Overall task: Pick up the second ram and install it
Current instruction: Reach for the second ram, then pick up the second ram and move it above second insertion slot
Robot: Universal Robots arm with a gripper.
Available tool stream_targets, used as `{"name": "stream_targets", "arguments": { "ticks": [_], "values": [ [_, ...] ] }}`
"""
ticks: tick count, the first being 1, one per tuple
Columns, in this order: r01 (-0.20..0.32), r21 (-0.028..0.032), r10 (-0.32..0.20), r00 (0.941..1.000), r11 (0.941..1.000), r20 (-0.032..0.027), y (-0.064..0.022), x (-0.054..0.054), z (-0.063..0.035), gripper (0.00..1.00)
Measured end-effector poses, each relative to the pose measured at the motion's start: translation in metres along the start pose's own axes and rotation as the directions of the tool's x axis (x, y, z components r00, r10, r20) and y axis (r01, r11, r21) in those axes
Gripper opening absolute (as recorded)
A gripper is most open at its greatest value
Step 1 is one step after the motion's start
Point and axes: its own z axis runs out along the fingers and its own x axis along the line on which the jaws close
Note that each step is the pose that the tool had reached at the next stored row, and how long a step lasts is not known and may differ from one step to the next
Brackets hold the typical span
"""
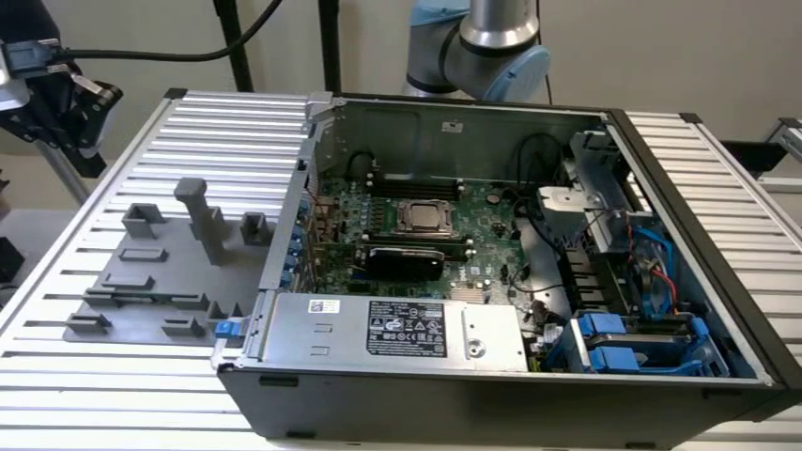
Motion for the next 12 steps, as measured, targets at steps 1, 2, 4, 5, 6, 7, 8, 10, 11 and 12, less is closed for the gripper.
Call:
{"name": "stream_targets", "arguments": {
  "ticks": [1,2,4,5,6,7,8,10,11,12],
  "values": [
    [0.000,-0.0001,0.000,1.0000,1.0000,0.0001,0.0000,0.0000,0.0000,0.00],
    [0.000,-0.0001,0.000,1.0000,1.0000,0.0000,0.0000,0.0000,0.0000,0.00],
    [0.001,0.0000,-0.001,1.0000,1.0000,0.0000,0.0000,0.0000,0.0000,0.00],
    [0.005,-0.0001,-0.005,1.0000,1.0000,-0.0002,0.0000,0.0000,0.0000,0.00],
    [0.014,-0.0003,-0.014,0.9999,0.9999,-0.0007,0.0000,0.0000,0.0001,0.00],
    [0.030,-0.0008,-0.030,0.9996,0.9996,-0.0012,0.0000,0.0000,0.0005,0.00],
    [0.048,-0.0012,-0.048,0.9989,0.9989,-0.0021,0.0000,0.0001,0.0009,0.00],
    [0.083,-0.0020,-0.083,0.9965,0.9965,-0.0038,-0.0001,0.0000,0.0018,0.00],
    [0.103,-0.0025,-0.103,0.9947,0.9947,-0.0046,-0.0001,0.0000,0.0023,0.00],
    [0.120,-0.0029,-0.120,0.9927,0.9927,-0.0054,-0.0001,0.0001,0.0028,0.00]
  ]
}}
